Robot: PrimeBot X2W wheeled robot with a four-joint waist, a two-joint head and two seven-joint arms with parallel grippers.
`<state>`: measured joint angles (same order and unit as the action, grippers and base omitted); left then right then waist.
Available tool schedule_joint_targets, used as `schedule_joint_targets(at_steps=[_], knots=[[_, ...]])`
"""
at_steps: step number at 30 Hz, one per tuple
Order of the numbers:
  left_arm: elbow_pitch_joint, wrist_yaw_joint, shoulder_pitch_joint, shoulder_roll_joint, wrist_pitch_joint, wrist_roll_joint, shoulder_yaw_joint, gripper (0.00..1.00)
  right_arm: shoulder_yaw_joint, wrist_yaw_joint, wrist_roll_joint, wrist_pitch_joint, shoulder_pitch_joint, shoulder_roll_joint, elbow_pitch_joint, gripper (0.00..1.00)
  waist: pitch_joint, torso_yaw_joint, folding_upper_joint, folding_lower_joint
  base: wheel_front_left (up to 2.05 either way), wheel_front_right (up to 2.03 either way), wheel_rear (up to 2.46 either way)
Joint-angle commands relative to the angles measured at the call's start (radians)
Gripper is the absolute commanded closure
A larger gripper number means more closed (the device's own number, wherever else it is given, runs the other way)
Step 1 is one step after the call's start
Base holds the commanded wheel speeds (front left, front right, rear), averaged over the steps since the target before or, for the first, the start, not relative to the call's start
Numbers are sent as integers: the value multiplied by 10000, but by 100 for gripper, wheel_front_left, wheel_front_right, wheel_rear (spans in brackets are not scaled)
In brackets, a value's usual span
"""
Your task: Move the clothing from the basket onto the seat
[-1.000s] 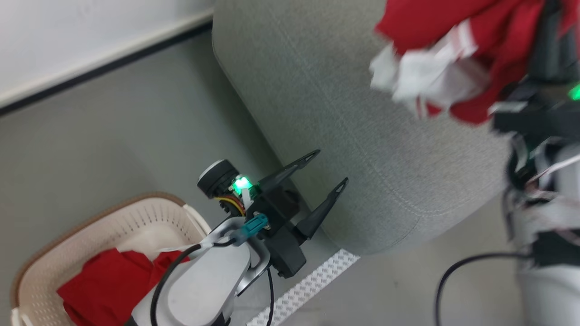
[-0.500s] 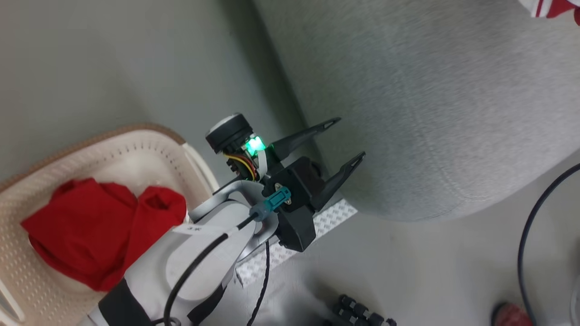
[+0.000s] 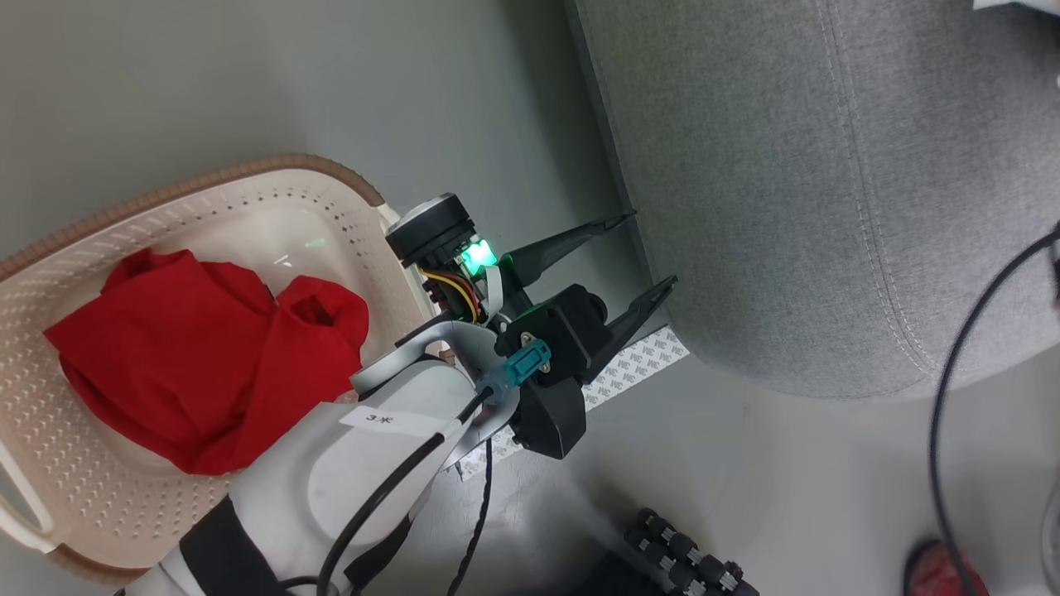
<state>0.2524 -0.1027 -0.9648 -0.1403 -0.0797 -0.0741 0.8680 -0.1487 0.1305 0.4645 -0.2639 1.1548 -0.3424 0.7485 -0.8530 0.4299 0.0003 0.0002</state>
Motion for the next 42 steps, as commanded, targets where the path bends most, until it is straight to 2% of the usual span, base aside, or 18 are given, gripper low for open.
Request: schedule_joint_targets(at_steps=[1,2,5,6,14,20,25,27,28,35,42], knots=[[9,5,54,-46,-73,-18,50,0,39,4,-77,3,-24,111,378,100,99,-20,-3,-2,0,0,0],[67,21,150,-63,-113,-76,68,0,-2,4,-222,2,70,118,869,100,245,-22,-3,-2,0,0,0],[135,81,288,-66,-189,-161,66,0,-76,4,-402,3,113,277,1264,51,539,-8,-3,-2,0,0,0],[147,130,314,-55,-201,-212,58,0,-69,4,-474,4,76,311,1320,0,648,4,-3,-2,0,0,0],[259,294,649,-113,-723,-631,-166,0,562,4,-1449,2,-764,543,473,0,1687,-47,-3,-2,0,0,0],[528,836,1375,-67,-1331,-1246,-713,0,1528,4,-1756,4,-1912,928,-595,0,2944,-440,-3,-2,0,0,0],[510,1442,2145,-114,-1678,-1837,-1418,0,2854,4,-1512,2,-2716,932,-1021,0,4023,-972,-3,-2,0,0,0],[488,1527,2302,-126,-1722,-1943,-1530,0,3076,4,-1460,4,-2861,900,-1059,0,4229,-1114,-3,-2,0,0,0],[444,1692,2649,-169,-1790,-2134,-1770,0,3607,4,-1388,4,-3161,845,-1154,0,4635,-1397,-3,-2,0,0,0],[134,2130,3843,-208,-1864,-2643,-2594,0,5034,4,-1135,2,-4005,712,-1738,0,5676,-2209,-3,-2,0,0,0],[-625,2469,5346,-224,-1869,-2688,-3657,0,5708,4,-1031,2,-5288,748,-2848,0,6685,-3006,-3,-2,0,0,0]])
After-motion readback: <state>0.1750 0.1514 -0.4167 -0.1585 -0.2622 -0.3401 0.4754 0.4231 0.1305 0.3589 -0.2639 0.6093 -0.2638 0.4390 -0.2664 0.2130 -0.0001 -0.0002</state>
